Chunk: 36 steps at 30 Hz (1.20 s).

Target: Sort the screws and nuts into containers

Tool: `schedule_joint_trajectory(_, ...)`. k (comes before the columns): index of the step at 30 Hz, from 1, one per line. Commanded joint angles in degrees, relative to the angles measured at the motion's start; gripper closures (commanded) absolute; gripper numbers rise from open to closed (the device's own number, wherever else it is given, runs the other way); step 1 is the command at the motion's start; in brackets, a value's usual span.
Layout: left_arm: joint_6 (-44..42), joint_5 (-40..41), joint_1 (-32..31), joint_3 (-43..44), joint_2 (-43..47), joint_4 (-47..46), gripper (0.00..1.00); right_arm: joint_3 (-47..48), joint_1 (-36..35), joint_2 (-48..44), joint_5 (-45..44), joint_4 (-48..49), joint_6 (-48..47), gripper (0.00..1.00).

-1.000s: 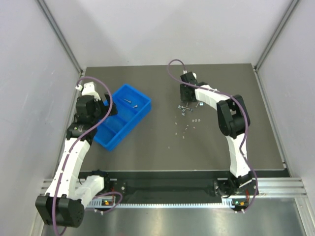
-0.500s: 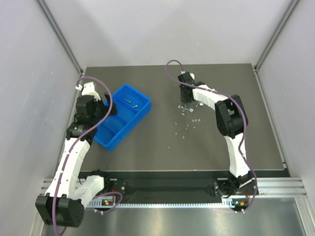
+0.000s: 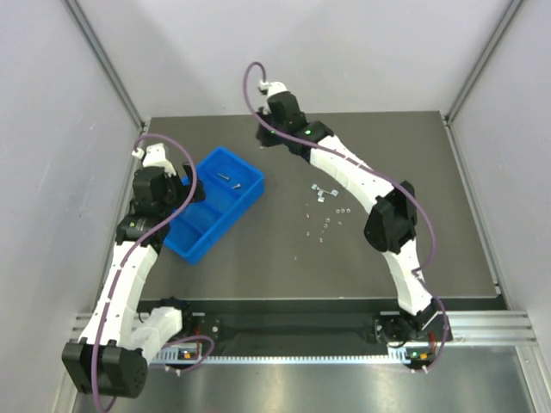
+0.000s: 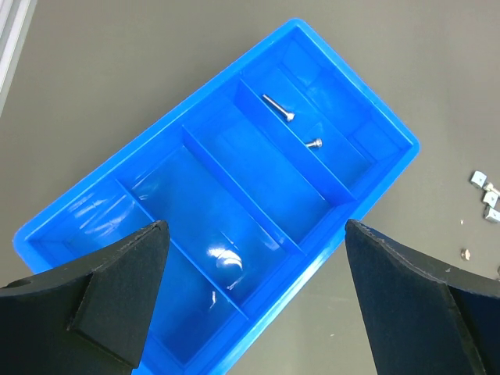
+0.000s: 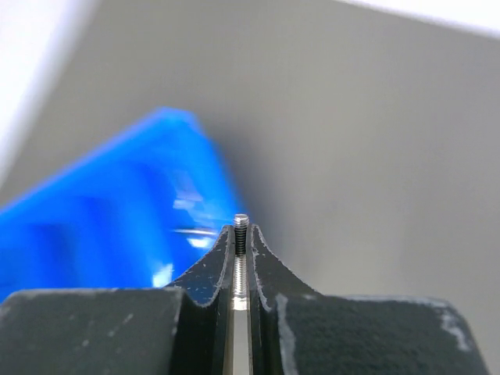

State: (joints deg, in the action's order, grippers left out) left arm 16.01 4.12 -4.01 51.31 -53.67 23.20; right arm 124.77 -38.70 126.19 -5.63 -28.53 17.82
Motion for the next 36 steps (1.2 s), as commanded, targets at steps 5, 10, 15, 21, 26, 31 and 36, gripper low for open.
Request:
schedule_joint_trajectory(5,0.43,-0.25,0.14,-0.07,1.11,-1.14,0.01,8.12,-5.42,7.83,9.66,8.58,-1.57,1.0)
schedule_joint_trajectory(10,0.34,0.45,0.14,-0.07,1.46,-1.05,0.01,8.3,-6.92,10.04,8.1,8.67,-3.15,1.0)
schedule_joint_trajectory(15,0.25,0.36,0.14,-0.07,1.2,-1.05,0.01,7.94,-7.36,10.3,6.68,7.88,-5.34,0.93)
schedule_joint_trajectory(21,0.07,0.98,0.14,-0.07,1.2,-1.05,0.01,9.09,-5.26,5.58,6.77,4.73,-6.58,0.32)
schedule_joint_trajectory(26,-0.01,0.8,0.14,-0.07,0.94,-0.88,0.01,-1.26,1.86,-4.18,1.61,3.49,-1.4,0.18)
schedule_joint_trajectory(31,-0.01,0.98,0.23,-0.07,0.76,-0.96,0.01,-20.51,11.09,-12.98,-5.89,3.48,3.08,0.22)
schedule_joint_trajectory(36,-0.01,0.89,0.14,0.02,0.58,-0.96,0.01,-32.46,15.75,-15.01,-7.29,4.36,6.52,0.27)
